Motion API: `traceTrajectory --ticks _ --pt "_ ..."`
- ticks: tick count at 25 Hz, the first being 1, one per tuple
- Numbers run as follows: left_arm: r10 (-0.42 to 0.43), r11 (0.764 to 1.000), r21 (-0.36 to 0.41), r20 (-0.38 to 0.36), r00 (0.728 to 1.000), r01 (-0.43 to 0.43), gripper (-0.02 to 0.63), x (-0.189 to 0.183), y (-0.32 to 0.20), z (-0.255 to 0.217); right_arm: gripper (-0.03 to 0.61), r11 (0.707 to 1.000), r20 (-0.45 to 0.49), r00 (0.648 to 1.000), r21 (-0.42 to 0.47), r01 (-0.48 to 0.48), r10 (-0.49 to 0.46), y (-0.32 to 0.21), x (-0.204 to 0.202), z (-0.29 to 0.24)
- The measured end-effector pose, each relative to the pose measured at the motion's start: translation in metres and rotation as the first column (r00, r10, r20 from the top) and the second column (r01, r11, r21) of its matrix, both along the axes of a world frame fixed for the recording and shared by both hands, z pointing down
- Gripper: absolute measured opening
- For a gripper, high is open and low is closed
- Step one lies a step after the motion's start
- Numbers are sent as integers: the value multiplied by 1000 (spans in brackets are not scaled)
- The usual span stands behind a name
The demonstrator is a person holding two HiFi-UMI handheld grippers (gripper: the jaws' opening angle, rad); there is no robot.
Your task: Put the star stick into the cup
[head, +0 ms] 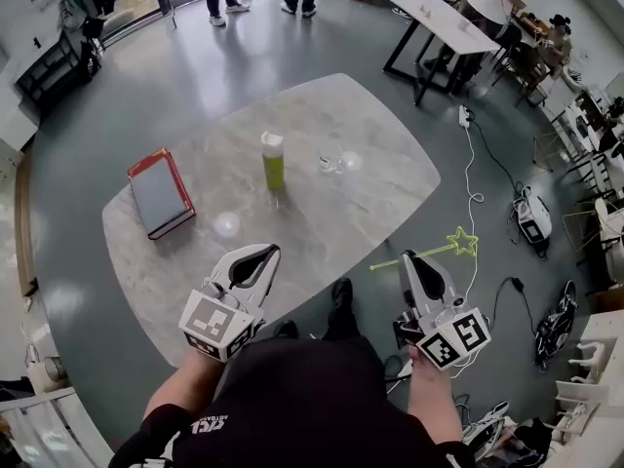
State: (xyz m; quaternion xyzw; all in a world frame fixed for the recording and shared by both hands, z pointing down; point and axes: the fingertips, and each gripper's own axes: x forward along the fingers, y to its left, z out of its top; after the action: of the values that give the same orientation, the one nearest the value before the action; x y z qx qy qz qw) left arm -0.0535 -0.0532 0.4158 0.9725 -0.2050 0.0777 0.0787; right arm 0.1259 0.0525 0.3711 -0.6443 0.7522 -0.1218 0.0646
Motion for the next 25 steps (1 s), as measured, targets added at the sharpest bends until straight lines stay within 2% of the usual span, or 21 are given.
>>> traceTrajectory --ticks 6,11,14,20,25 --pt "-132 991 -13 3 991 132 2 43 -36 -1 20 989 2 989 -8 148 -148 -66 50 -2" --pt "-218 976 10 19 976 218 2 80 -57 -11 20 963 11 963 -16 268 -268 -113 84 -6" --pt "-288 958 -2 30 957 288 2 88 -66 -12 20 943 19 943 -17 332 -331 -135 95 -6" --pt "-363 931 -14 39 931 364 2 111 -80 -13 20 909 22 910 -19 415 -415 -163 120 -3" --pt "-401 916 -3 51 915 401 2 117 -101 -15 20 899 25 899 -37 437 -436 -190 130 5"
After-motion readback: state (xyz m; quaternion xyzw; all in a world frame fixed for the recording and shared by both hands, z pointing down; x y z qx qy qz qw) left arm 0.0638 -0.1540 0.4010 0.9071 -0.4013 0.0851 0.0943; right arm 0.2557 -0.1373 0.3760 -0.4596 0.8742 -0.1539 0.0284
